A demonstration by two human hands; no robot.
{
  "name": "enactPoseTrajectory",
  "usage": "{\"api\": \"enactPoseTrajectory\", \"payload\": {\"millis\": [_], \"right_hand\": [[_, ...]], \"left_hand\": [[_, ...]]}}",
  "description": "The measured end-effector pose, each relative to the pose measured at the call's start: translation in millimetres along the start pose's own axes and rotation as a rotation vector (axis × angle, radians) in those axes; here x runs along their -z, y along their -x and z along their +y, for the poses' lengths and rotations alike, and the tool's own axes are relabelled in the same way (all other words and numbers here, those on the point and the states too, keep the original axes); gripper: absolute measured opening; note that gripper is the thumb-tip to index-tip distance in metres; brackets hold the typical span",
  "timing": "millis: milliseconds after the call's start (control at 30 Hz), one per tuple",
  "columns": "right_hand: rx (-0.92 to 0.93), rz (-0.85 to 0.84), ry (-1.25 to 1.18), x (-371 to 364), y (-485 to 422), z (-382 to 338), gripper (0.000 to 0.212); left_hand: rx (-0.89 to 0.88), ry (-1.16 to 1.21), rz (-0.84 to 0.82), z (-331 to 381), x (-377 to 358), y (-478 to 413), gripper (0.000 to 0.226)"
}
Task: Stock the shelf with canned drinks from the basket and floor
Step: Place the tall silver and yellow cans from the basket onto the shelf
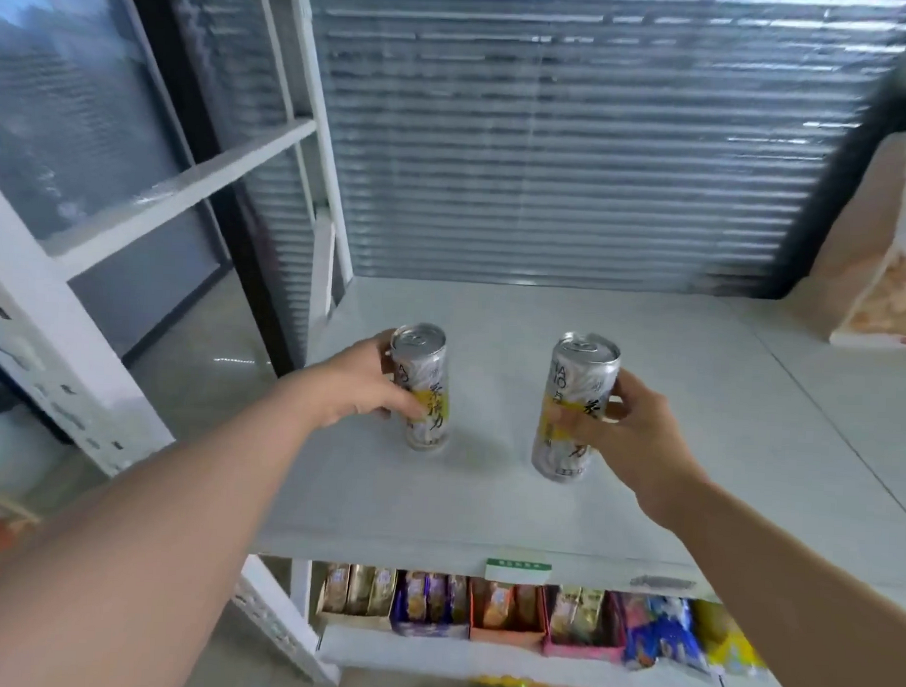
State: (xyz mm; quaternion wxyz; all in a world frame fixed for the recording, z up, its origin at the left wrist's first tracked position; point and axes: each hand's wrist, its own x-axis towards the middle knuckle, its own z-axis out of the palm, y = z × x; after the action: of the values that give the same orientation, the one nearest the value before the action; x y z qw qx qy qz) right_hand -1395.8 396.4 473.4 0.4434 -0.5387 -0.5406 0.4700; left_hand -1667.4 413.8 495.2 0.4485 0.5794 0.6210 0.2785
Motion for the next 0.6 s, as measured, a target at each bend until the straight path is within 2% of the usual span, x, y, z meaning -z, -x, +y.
{"api": "enactPoseTrajectory", "payload": {"millis": [133, 267, 333, 433, 600], "right_hand": [[0.027, 0.021, 0.012, -10, -10, 22, 0.039], [0.069, 0.056, -0.047, -17, -15, 34, 0.039], [0.091, 0.079, -0.046, -18, -18, 37, 0.040], [0.123, 0.090, -0.009, -19, -25, 39, 0.043], [0.151, 0.084, 0.030, -24, -52, 42, 0.042]], "left_hand": [[-0.017, 0.065, 0.063, -9, 6, -20, 0.060], [-0.035, 0.180, 0.090, -31, -12, -25, 0.068], [-0.038, 0.125, 0.233, -45, -34, -24, 0.068], [-0.091, -0.038, 0.506, -53, -47, -33, 0.055], [-0.074, -0.105, 0.565, -54, -26, -75, 0.052]]}}
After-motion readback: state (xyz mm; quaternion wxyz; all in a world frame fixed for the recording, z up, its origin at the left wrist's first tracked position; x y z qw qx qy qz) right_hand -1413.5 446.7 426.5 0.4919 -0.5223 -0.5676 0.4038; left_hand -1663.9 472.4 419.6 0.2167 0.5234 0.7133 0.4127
